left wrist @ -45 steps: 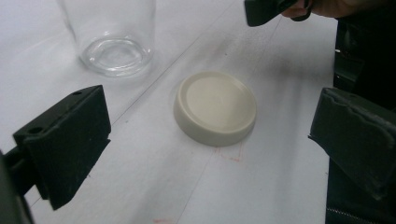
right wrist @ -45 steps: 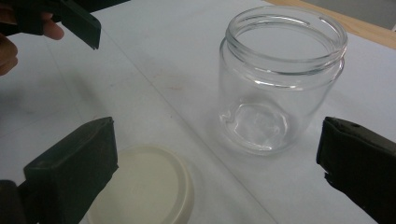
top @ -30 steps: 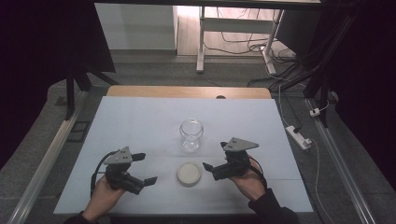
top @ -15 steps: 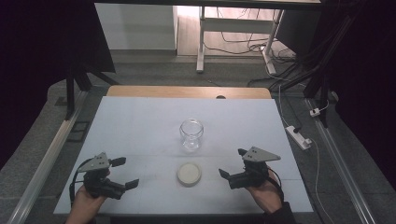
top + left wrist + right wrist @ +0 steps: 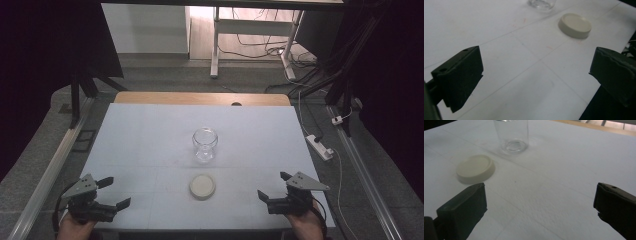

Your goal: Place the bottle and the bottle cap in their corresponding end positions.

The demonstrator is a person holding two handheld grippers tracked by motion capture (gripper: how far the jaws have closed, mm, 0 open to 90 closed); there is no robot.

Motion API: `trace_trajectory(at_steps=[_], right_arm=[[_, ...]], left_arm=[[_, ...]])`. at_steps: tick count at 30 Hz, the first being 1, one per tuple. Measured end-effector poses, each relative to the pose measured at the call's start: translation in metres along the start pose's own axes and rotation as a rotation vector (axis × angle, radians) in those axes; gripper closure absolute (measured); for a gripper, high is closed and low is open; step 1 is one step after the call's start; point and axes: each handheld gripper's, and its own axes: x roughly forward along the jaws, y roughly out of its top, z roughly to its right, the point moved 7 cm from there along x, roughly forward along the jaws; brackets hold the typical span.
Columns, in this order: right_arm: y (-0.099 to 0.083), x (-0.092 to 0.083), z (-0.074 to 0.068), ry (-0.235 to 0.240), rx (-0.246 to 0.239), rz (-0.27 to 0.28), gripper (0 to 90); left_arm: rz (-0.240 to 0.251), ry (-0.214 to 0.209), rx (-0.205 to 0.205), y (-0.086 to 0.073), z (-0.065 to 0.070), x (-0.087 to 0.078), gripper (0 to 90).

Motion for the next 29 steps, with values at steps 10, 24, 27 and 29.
trace_trajectory(at_steps=[10,24,27,29], right_arm=[[-0.031,-0.016,0.016,-0.043,0.073,-0.048,0.0],[-0.041,-0.026,0.021,-0.069,0.105,-0.087,0.0],[-0.042,-0.024,0.021,-0.065,0.11,-0.097,0.0],[-0.042,-0.024,0.021,-0.066,0.106,-0.102,0.0]], left_arm=[[-0.037,0.088,-0.057,-0.022,-0.012,-0.01,0.0],[-0.132,0.171,-0.039,-0.035,-0.012,-0.012,0.0],[-0.133,0.164,-0.041,-0.035,-0.012,-0.011,0.0],[-0.135,0.161,-0.04,-0.035,-0.012,-0.011,0.0]])
